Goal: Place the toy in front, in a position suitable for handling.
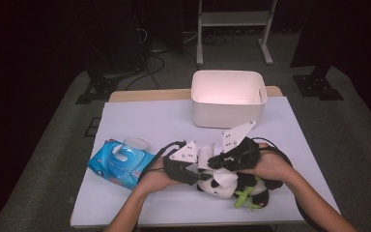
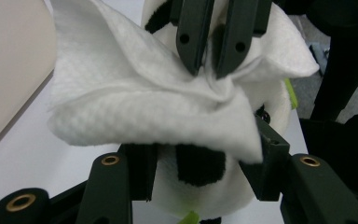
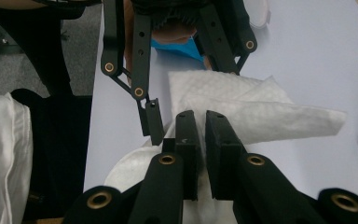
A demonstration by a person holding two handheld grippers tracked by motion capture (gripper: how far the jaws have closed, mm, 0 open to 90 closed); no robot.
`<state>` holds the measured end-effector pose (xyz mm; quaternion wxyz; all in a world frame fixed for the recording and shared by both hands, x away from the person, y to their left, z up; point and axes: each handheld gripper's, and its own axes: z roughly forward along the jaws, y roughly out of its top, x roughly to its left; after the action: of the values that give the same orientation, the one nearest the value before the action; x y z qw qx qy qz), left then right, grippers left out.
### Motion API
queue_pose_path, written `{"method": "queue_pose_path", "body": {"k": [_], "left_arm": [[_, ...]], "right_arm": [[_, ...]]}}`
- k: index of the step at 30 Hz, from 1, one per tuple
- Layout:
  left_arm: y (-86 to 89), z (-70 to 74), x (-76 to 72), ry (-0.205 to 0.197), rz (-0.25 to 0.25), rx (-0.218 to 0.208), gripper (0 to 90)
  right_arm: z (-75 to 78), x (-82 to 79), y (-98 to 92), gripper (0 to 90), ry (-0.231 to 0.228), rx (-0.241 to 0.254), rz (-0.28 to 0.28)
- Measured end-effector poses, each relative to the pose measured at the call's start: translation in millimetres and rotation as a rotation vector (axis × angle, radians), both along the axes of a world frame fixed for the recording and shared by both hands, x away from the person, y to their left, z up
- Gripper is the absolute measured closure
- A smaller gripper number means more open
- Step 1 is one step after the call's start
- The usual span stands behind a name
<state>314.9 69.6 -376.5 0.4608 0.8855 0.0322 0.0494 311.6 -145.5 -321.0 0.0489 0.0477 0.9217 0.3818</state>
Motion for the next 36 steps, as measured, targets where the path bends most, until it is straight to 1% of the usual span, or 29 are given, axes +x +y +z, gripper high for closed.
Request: {"method": "queue_pose_path", "body": {"k": [2, 4, 7, 9, 10, 11, 12, 13, 17, 18, 19, 22, 24, 26, 28, 30, 33, 34, 36], "left_arm": [[1.5, -1.4, 2.0, 0.01, 0.003, -0.012, 51.7], [1.2, -1.4, 2.8, 0.011, 0.002, -0.014, 51.9], [-0.1, -0.6, 2.5, 0.014, 0.004, -0.015, 52.1], [-2.1, 0.5, 2.1, 0.011, 0.002, -0.014, 52.2], [-2.9, 0.9, 1.8, 0.008, 0.001, -0.009, 52.4], [-2.8, 1.2, 2.0, 0.005, 0.002, -0.002, 52.5], [-2.6, 1.0, 2.0, 0.005, 0.003, -0.004, 52.6], [-2.5, 0.7, 1.8, 0.003, 0.003, -0.003, 52.7], [-2.4, 1.0, -0.8, -0.011, 0.005, 0.007, 53.0], [-2.2, 1.2, -1.7, -0.021, 0.004, 0.015, 53.0], [-1.5, 1.2, -2.2, -0.023, 0.007, 0.02, 53.0], [1.0, -0.2, -1.4, -0.012, 0.004, 0.003, 53.1], [1.4, -0.8, -1.3, -0.011, 0.0, -0.005, 53.1], [1.7, -0.8, -1.8, -0.013, -0.008, -0.006, 53.1], [2.3, -0.8, -1.5, -0.012, -0.01, -0.005, 53.0], [2.9, -1.1, -0.5, -0.008, -0.013, -0.008, 53.0], [4.1, -0.9, 2.3, 0.0, -0.008, -0.008, 52.9], [4.5, -0.6, 3.6, 0.001, -0.007, -0.006, 52.6], [4.5, 0.0, 5.5, 0.008, -0.001, -0.004, 51.5]], "right_arm": [[0.6, 1.7, -8.5, 83.5, 0.0, -0.002, -0.014], [0.9, 2.6, -21.1, 83.6, 0.009, 0.006, -0.042], [0.8, 1.8, -38.9, 83.6, 0.002, 0.002, -0.079], [0.0, 2.2, -45.5, 83.5, 0.007, 0.015, -0.092], [-0.7, 2.0, -46.1, 83.6, 0.007, 0.023, -0.092], [-0.8, 1.2, -44.3, 83.5, 0.003, 0.021, -0.09], [-0.6, 0.9, -40.2, 83.5, -0.006, 0.018, -0.082], [-0.4, 0.8, -36.9, 83.5, -0.005, 0.021, -0.076], [-0.8, 4.7, -15.6, 83.5, -0.002, 0.016, -0.034], [-1.0, 6.2, -10.1, 83.5, 0.002, 0.016, -0.022], [-1.3, 8.0, -4.4, 83.5, 0.002, 0.005, -0.014], [-0.3, 11.4, -0.7, 83.5, 0.0, -0.001, -0.015], [0.3, 13.1, -4.4, 83.5, 0.0, 0.001, -0.028], [0.7, 14.3, -11.9, 83.5, -0.004, 0.001, -0.052], [1.3, 15.3, -23.0, 83.5, 0.0, 0.0, -0.085], [1.1, 14.9, -35.4, 83.5, -0.004, -0.013, -0.114], [-1.0, 11.9, -46.4, 83.5, -0.01, -0.049, -0.131], [-2.9, 10.0, -49.6, 83.6, -0.006, -0.058, -0.136], [-6.1, 7.9, -52.6, 83.6, 0.0, -0.054, -0.138]]}}
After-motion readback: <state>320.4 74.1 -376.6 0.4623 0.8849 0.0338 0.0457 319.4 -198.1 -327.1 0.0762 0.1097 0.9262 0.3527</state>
